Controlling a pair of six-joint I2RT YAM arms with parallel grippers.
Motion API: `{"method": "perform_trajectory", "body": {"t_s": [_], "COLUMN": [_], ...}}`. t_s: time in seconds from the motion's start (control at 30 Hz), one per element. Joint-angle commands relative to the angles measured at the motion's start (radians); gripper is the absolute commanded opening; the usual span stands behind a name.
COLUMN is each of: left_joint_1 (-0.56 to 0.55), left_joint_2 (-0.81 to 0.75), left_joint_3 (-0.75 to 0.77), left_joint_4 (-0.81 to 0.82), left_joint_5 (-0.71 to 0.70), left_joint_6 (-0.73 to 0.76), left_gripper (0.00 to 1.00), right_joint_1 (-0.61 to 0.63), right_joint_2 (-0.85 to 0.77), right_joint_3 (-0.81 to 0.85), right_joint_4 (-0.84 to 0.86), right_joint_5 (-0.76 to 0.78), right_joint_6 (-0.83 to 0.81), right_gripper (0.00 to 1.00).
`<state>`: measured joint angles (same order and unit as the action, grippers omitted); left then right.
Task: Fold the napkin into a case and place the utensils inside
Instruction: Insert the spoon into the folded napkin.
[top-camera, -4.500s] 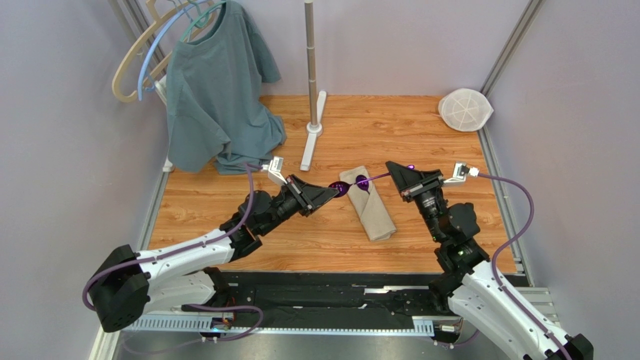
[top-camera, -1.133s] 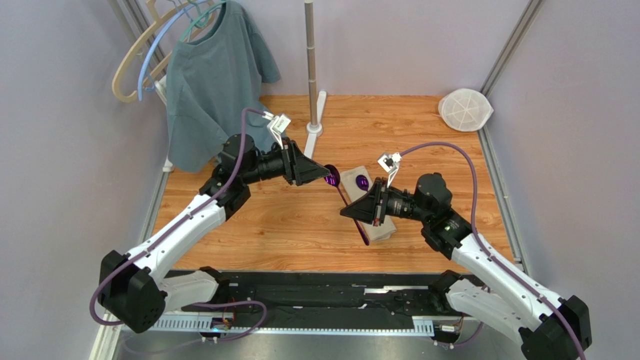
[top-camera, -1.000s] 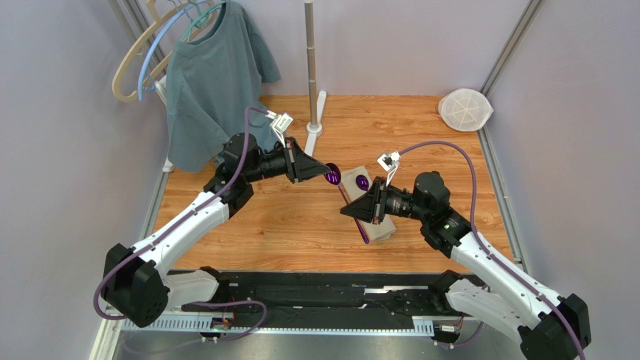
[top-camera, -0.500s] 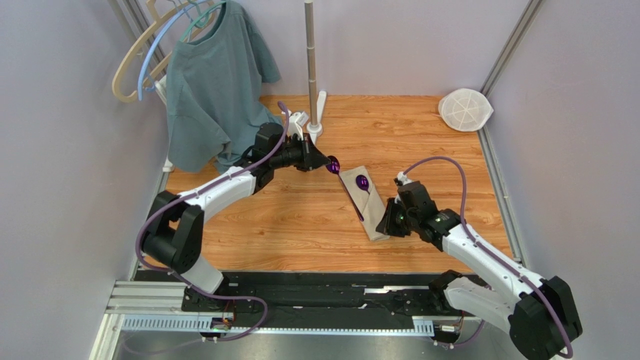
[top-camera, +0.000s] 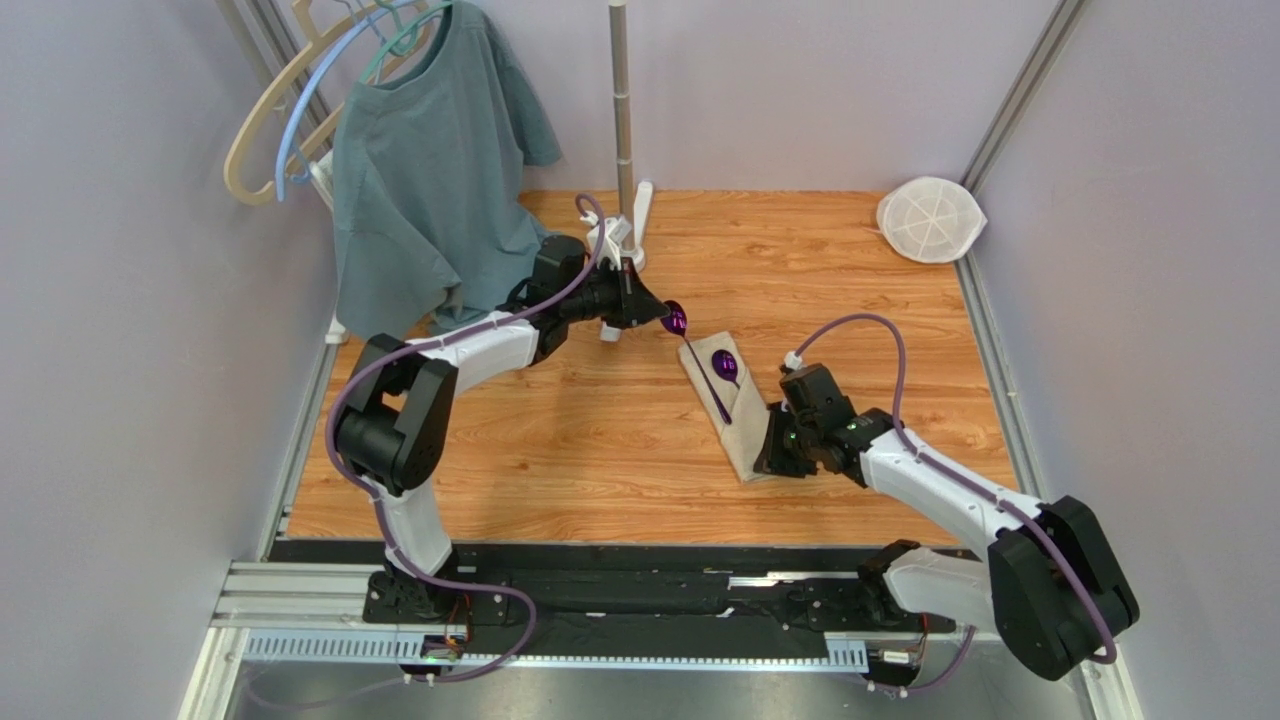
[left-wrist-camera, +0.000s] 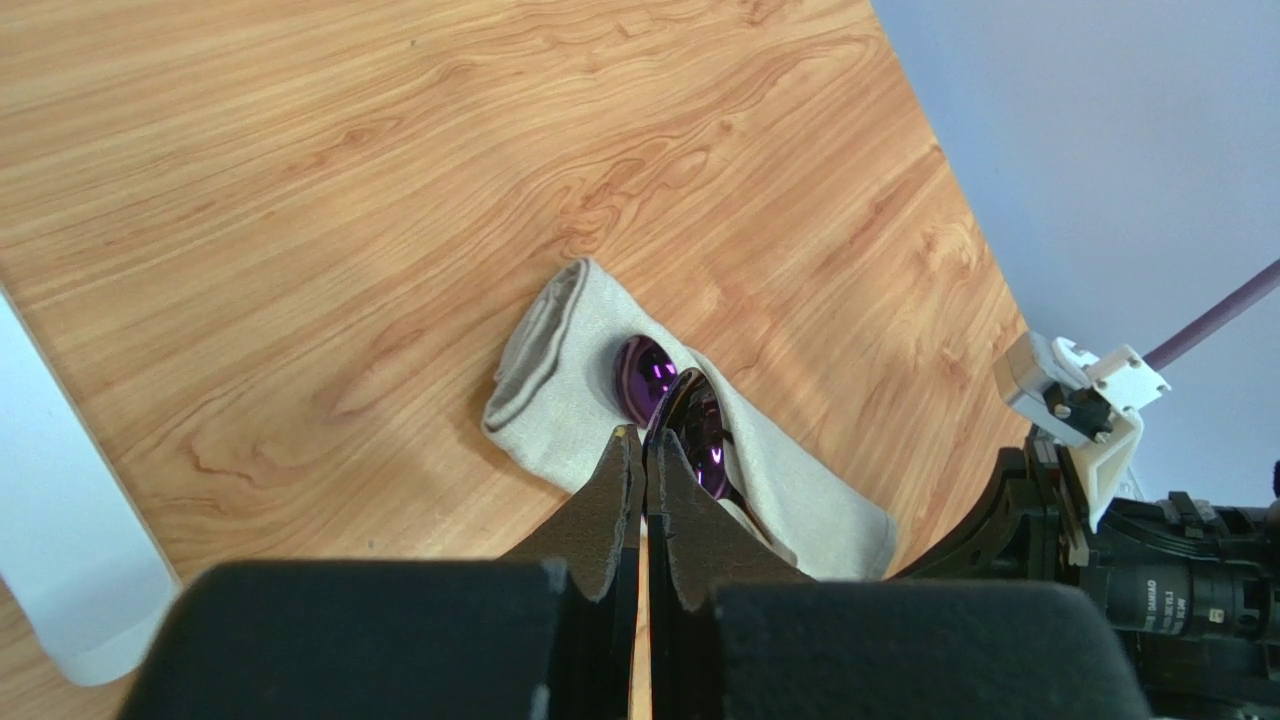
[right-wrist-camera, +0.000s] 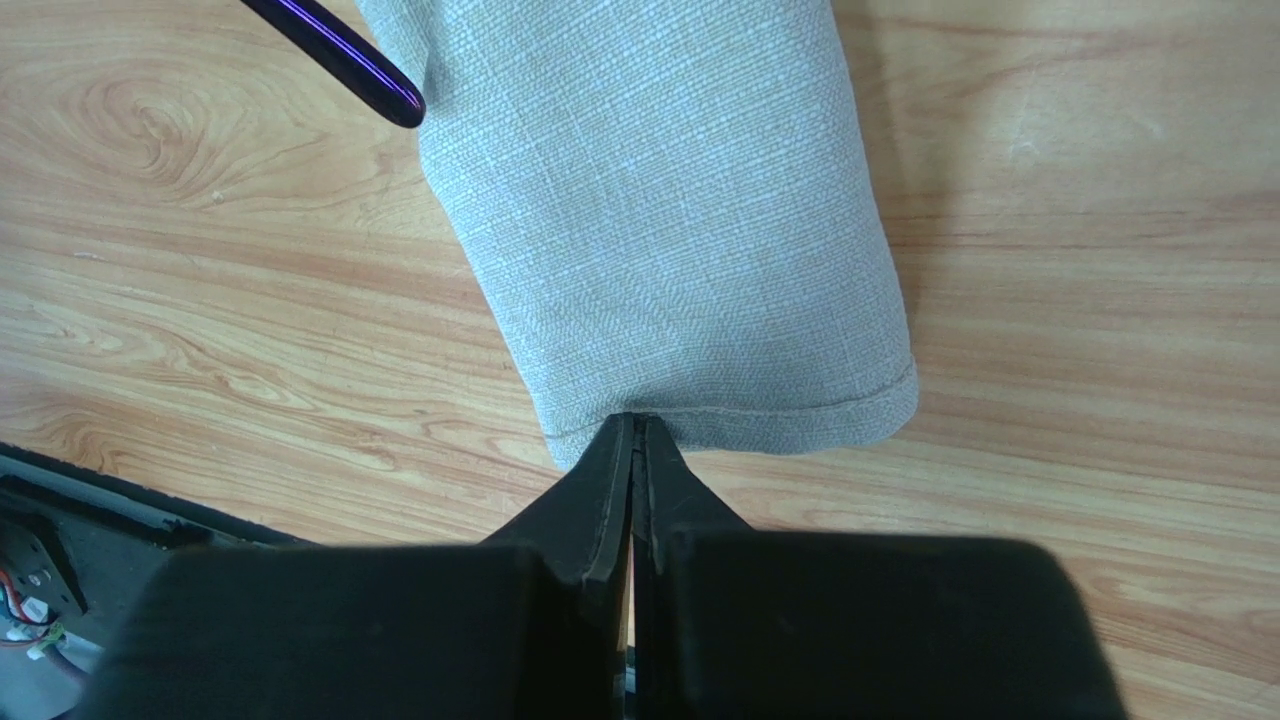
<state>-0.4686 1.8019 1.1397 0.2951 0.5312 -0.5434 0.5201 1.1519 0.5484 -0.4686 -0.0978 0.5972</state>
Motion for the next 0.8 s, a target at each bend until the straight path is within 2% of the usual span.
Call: {"method": "perform_trajectory", "body": {"t_s": [0.0, 0.37, 0.53, 0.77], "left_joint_1": [0.027, 0.047, 0.047, 0.033], "left_joint_2": [0.031, 0.131, 0.183, 0.201], "left_joint_3": [0.048, 0.077, 0.109, 0.062], "left_joint_4": [0.076, 0.17, 0.133, 0.131], "left_joint_5": [0.03, 0.05, 0.091, 0.148], "left_joint_6": [0.019, -0.076, -0.107, -0.162], "left_gripper": [0.0, 0.0, 0.0, 0.0], "right_joint_1": [-0.017, -0.022, -0.022, -0.023], "right_joint_2": [0.015, 0.042, 0.045, 0.051], "right_joint_3": [-0.007, -0.027, -0.03, -0.034], "right_joint_4": [0.065, 0.094, 0.097, 0.111], "right_joint_5": [0.033, 0.004, 0.006, -0.01], "right_joint_6": [-0.013, -0.01, -0.007, 0.003], "right_gripper": [0.0, 0.0, 0.0, 0.0]}}
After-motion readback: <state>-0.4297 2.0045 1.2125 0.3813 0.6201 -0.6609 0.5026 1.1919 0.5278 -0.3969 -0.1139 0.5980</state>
